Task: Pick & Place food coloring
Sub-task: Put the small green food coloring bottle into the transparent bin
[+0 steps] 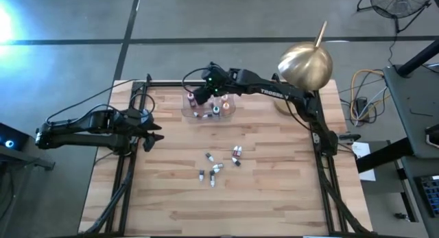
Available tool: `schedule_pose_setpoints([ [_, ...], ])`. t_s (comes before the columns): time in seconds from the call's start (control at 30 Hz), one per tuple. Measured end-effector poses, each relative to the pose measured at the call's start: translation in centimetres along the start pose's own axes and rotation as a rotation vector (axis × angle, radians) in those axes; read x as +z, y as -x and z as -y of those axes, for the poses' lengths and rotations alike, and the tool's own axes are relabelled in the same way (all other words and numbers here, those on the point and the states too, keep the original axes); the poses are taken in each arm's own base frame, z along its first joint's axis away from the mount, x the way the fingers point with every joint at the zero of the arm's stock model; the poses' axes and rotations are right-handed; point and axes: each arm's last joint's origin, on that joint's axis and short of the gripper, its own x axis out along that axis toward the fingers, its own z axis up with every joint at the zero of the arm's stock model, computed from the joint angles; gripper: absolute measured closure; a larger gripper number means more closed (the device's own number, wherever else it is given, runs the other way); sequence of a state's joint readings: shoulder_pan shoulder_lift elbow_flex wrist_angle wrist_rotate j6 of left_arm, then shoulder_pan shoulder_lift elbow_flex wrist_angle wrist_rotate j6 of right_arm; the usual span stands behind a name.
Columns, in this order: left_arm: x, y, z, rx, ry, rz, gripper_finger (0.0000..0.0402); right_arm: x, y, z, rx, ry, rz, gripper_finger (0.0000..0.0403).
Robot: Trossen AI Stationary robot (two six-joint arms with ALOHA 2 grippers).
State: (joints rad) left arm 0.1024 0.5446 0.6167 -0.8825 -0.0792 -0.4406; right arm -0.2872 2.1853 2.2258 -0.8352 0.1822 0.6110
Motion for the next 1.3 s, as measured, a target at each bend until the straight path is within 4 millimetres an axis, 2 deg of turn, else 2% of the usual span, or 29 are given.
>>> schedule_pose_setpoints([
  [0.07,0.0,0.0,0.0,0.000,0.004,0.000,0.0184,-0.1,1.0,-1.1,0.026,0.065,0.014,0.0177],
  [0.13,0.0,0.0,0.0,0.000,0.004,0.000,0.0184,-1.1,2.4,-2.6,0.035,0.173,-0.025,0.0164],
  [0.2,0.0,0.0,0.0,0.000,0.004,0.000,0.0184,-3.4,3.7,-3.8,0.001,0.293,-0.151,0.0157],
  [0.3,0.0,0.0,0.0,0.000,0.004,0.000,0.0184,-8.1,4.4,-3.9,-0.114,0.400,-0.446,0.0156],
  [0.37,0.0,0.0,0.0,0.000,0.004,0.000,0.0184,-10.9,4.1,-3.6,-0.195,0.417,-0.616,0.0159],
  [0.47,0.0,0.0,0.0,0.000,-0.002,0.000,0.0184,-14.5,3.5,-3.2,-0.313,0.336,-0.747,0.0169],
  [0.57,0.0,0.0,0.0,0.000,-0.003,-0.001,0.0184,-16.9,2.4,-3.0,-0.364,0.184,-0.790,0.0177],
  [0.67,0.0,0.0,0.0,0.000,-0.009,0.000,0.0184,-18.6,0.8,-3.0,-0.329,0.066,-0.808,0.0179],
  [0.73,0.0,0.0,0.0,0.000,-0.010,0.000,0.0184,-20.0,0.4,-3.5,-0.290,0.090,-0.799,0.0179],
  [0.9,0.0,0.0,0.0,-0.003,-0.010,-0.002,0.0184,-23.7,0.9,-4.5,-0.253,0.181,-0.862,0.0179],
  [1.1,0.0,0.0,0.0,-0.004,-0.011,-0.003,0.0184,-26.6,0.3,-4.3,-0.244,0.191,-0.883,0.0179],
  [1.3,0.0,0.0,0.0,-0.006,-0.012,-0.004,0.0184,-26.2,-0.1,-4.3,-0.253,0.169,-0.822,0.0179],
])
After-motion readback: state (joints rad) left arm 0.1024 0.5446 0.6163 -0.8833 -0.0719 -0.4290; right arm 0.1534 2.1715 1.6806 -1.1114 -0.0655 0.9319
